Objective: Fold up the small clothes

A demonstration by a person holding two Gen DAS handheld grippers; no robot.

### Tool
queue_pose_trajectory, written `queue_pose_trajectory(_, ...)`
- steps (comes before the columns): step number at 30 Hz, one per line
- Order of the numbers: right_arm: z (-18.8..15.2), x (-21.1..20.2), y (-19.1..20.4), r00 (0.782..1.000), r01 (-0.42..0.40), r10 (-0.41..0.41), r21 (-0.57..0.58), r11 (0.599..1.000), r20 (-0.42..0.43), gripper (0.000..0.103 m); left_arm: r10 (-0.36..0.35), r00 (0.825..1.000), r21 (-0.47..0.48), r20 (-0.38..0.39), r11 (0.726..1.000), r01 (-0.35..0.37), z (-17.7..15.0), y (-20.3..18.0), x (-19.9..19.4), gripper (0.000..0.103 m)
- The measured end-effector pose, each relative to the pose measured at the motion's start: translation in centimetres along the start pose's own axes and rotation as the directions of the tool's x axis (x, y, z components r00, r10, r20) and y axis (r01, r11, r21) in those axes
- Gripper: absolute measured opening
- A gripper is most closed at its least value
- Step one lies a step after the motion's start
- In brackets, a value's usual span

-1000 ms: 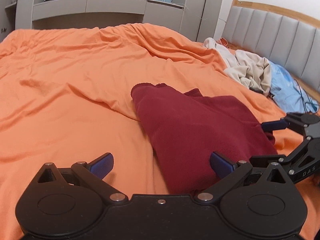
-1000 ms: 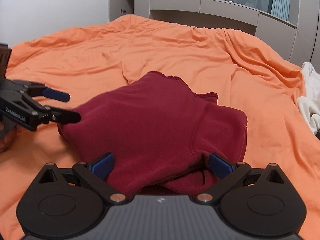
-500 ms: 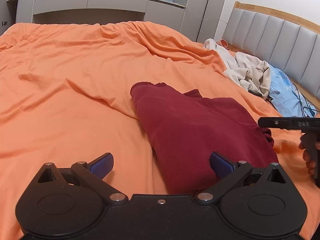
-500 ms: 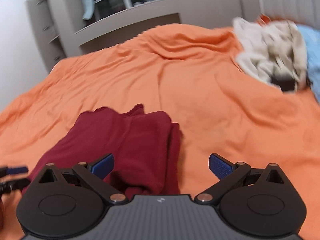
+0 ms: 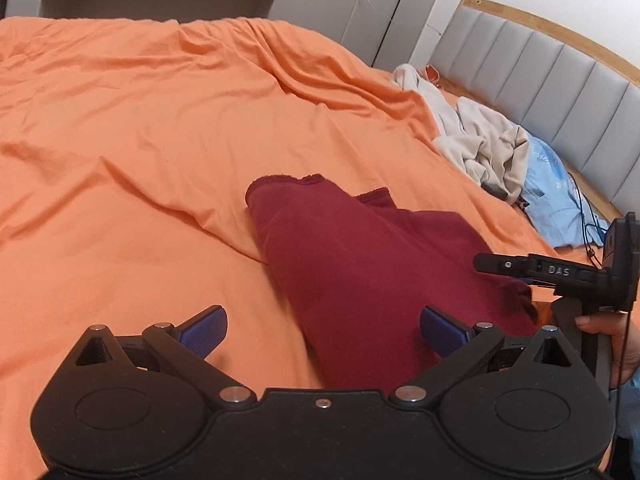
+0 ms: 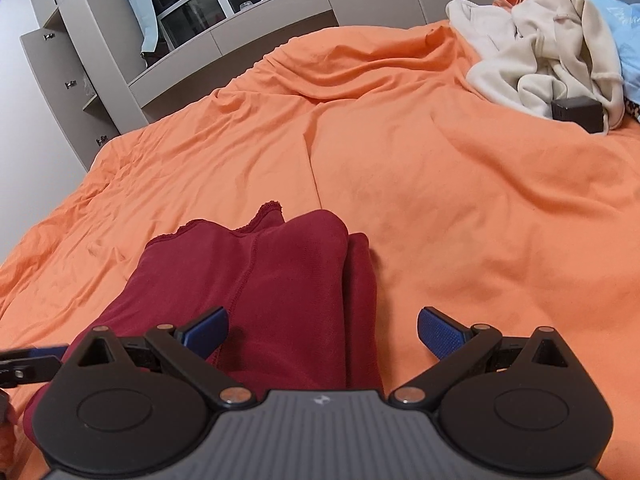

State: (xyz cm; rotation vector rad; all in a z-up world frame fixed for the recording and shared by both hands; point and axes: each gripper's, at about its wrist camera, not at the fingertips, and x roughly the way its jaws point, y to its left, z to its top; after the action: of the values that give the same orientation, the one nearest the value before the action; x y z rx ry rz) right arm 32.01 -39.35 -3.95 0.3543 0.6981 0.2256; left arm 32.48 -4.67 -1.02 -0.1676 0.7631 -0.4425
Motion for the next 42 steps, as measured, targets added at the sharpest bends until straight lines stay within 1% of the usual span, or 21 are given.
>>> queue_pose_trajectory(2,-0.1,0.3,0.0,1.000,0.005,-0.005,0.006,1.000,-0.007,0.103,-0.019,1.000,-0.053,-0.021,0.998,0.018,-0.4,1.0,1.1,0.103)
queue_pose_trajectory(5,-0.3,0.6,0.1,1.000,0.006,-0.005,0.015,1.000,-0.016,0.103,-0.063,0.996,-0.146,-0.057,0.988,0.054,-1.0,2.2,2.4,0.103)
queue_pose_trajectory(7,-0.5,0.7,0.1,1.000,0.005,-0.004,0.023,1.000,-0.021,0.103,-0.080,0.996,-0.163,-0.048,0.984,0.072,-1.2,2.7,2.6,0.103)
queue_pose_trajectory(10,-0.7,0.9,0.0,1.000,0.009,-0.008,0.032,0.999,-0.027,0.103,-0.086,0.996,-0.182,-0.031,0.980,0.079,-1.7,2.9,2.9,0.103)
queue_pose_trajectory(14,-0.8,0.9,0.1,1.000,0.018,-0.017,0.034,0.999,-0.021,0.103,-0.080,0.997,-0.176,-0.009,0.981,0.077,-2.2,2.8,2.9,0.103)
queue_pose_trajectory(19,-0.9,0.9,0.2,1.000,0.022,-0.021,0.032,0.999,-0.017,0.102,-0.079,0.997,-0.175,-0.007,0.982,0.077,-2.3,2.7,2.9,0.103)
queue_pose_trajectory(22,-0.9,0.9,0.2,1.000,0.012,-0.011,0.034,0.999,-0.014,0.098,-0.079,0.997,-0.175,-0.007,0.982,0.077,-2.3,2.7,2.9,0.103)
queue_pose_trajectory(24,-0.9,0.8,0.2,1.000,0.007,-0.007,0.031,1.000,-0.011,0.093,-0.079,0.997,-0.175,-0.007,0.982,0.076,-2.3,2.8,2.9,0.103)
queue_pose_trajectory(28,-1.0,0.7,0.8,1.000,-0.008,0.008,0.014,1.000,-0.005,0.081,-0.078,0.997,-0.174,-0.007,0.982,0.075,-2.3,2.7,2.9,0.103)
queue_pose_trajectory(29,-1.0,0.6,1.0,1.000,-0.009,0.009,0.004,1.000,-0.003,0.080,-0.078,0.997,-0.174,-0.007,0.982,0.076,-2.3,2.8,2.9,0.103)
queue_pose_trajectory(34,-1.1,0.6,2.0,1.000,0.009,-0.009,-0.042,0.999,0.008,0.078,-0.069,0.997,-0.179,-0.019,0.982,0.064,-1.9,2.6,3.1,0.103)
queue_pose_trajectory(38,-1.2,0.5,2.0,1.000,0.008,-0.007,-0.043,0.999,0.011,0.075,-0.063,0.997,-0.185,-0.039,0.981,0.054,-1.2,2.4,3.5,0.103)
queue_pose_trajectory(42,-1.1,0.5,2.0,1.000,0.009,-0.008,-0.045,0.999,0.011,0.075,-0.057,0.997,-0.196,-0.051,0.980,0.046,-0.8,2.1,4.2,0.103)
